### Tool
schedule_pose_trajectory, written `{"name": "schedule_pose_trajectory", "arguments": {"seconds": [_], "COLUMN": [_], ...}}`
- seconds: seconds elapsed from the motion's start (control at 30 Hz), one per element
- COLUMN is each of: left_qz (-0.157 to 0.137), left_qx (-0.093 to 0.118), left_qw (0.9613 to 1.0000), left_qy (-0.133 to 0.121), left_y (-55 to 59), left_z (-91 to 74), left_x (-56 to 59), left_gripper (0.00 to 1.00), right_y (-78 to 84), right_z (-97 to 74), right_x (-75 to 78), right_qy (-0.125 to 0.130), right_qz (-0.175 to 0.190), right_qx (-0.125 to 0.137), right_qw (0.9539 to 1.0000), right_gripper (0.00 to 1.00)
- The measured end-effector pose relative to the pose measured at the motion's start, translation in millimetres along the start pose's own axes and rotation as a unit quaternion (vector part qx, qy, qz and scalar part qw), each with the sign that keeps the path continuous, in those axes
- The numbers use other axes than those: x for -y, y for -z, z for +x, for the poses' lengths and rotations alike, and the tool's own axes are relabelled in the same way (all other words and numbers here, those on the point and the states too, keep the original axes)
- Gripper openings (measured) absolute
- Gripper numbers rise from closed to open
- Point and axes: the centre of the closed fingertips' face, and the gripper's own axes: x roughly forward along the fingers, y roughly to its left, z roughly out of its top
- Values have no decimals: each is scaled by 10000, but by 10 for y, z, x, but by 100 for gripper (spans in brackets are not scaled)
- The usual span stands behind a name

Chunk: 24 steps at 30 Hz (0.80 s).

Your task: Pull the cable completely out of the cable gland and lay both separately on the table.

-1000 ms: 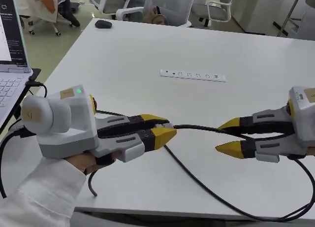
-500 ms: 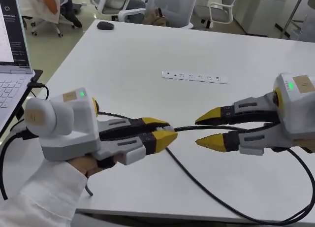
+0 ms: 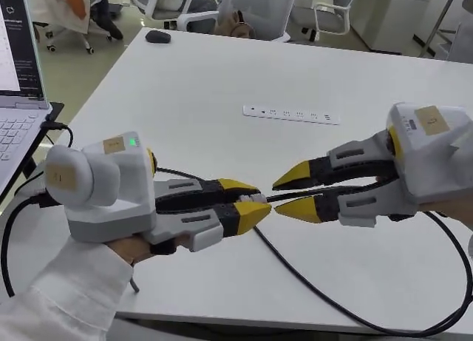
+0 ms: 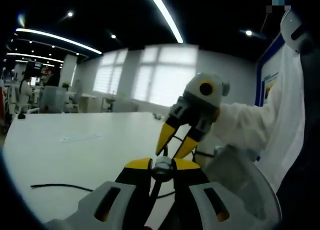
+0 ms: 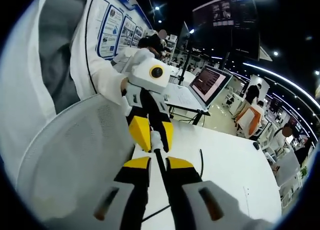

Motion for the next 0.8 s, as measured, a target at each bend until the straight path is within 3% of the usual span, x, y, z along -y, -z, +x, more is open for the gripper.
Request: {"name": "schedule_pose_trajectory", "arguments": {"seconds": [0.03,0.23,0.47,0.8], "left_qz": [15,13,-10,-34], "left_qx": [-27,-51,-67,-63], "left_qw": [10000,10000,10000,10000], "left_qy": [-9,-9,-18,-66], "left_y": [11,18,27,25], "left_z": [-4,0,-4,-17], "left_x": [-7,-5,-16,-41], "left_gripper": [18,18,18,18], "right_y": [44,61,95,216], "right_z": [19,16,0,-139], "right_x": [14,18,19,80], "right_qy": [35,21,37,255], "right_qz": [-77,-188,-161,30], "right_qx": [-98,-93,-74,-112], "right_qw": [9999,9998,9998,9996], "right_gripper": [9,5,4,4]}}
